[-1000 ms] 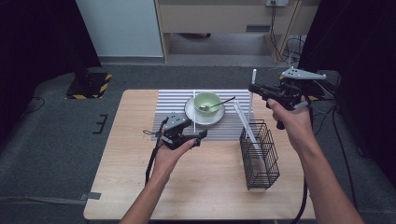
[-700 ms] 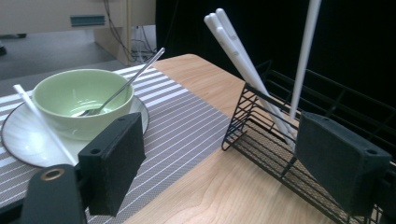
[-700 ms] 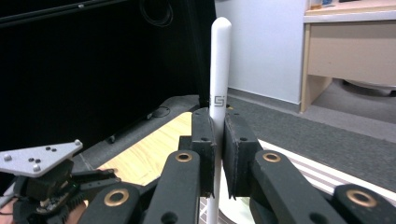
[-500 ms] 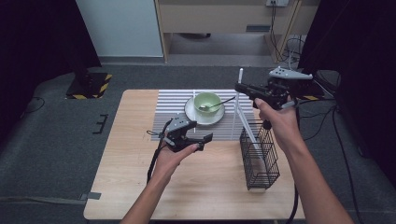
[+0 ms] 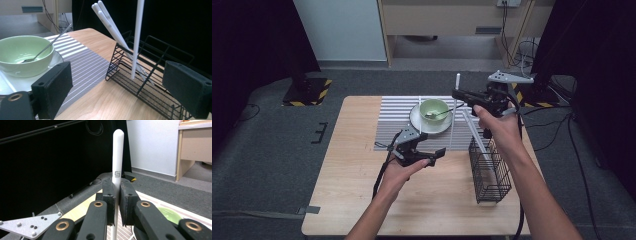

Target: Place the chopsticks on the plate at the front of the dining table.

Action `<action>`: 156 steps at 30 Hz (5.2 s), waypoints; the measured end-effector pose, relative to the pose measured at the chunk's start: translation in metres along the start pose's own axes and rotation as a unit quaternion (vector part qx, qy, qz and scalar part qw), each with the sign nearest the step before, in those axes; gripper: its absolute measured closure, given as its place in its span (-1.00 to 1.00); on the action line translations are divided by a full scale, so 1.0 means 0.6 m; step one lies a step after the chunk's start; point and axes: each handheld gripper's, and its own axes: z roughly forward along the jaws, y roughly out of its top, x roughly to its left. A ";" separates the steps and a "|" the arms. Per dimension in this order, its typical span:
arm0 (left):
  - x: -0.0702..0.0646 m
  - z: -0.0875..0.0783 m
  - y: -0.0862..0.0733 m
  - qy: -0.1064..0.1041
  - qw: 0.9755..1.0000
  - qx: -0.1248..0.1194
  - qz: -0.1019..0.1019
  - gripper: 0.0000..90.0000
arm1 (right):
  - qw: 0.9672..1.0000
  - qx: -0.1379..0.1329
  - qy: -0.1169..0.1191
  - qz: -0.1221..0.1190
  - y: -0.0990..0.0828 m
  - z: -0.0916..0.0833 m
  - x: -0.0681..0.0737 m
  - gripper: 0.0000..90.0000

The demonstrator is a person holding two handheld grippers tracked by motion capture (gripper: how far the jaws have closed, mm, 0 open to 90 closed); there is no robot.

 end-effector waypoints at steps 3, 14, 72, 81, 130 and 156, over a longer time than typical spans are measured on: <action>-0.002 0.000 0.001 -0.002 1.000 -0.001 0.000 -0.81 | 1.000 0.000 0.002 0.002 0.000 0.003 0.001 0.87; -0.009 0.007 0.001 -0.007 1.000 0.002 -0.004 -0.66 | 1.000 0.003 0.011 0.001 0.002 0.012 0.009 0.87; -0.010 -0.002 0.016 0.090 0.996 -0.013 -0.023 0.92 | 1.000 0.020 -0.019 -0.016 -0.020 -0.002 -0.013 0.03; -0.003 -0.003 0.013 0.119 0.992 -0.014 -0.036 0.92 | 0.997 0.014 -0.071 -0.002 -0.044 -0.039 -0.067 -0.16; 0.025 -0.015 0.032 0.134 0.990 -0.025 -0.029 0.92 | 0.964 0.021 -0.259 0.058 -0.168 -0.146 -0.231 -0.73; 0.041 -0.018 0.046 0.171 0.984 -0.033 -0.044 0.92 | 0.933 0.106 -0.332 0.088 -0.322 -0.154 -0.265 -0.66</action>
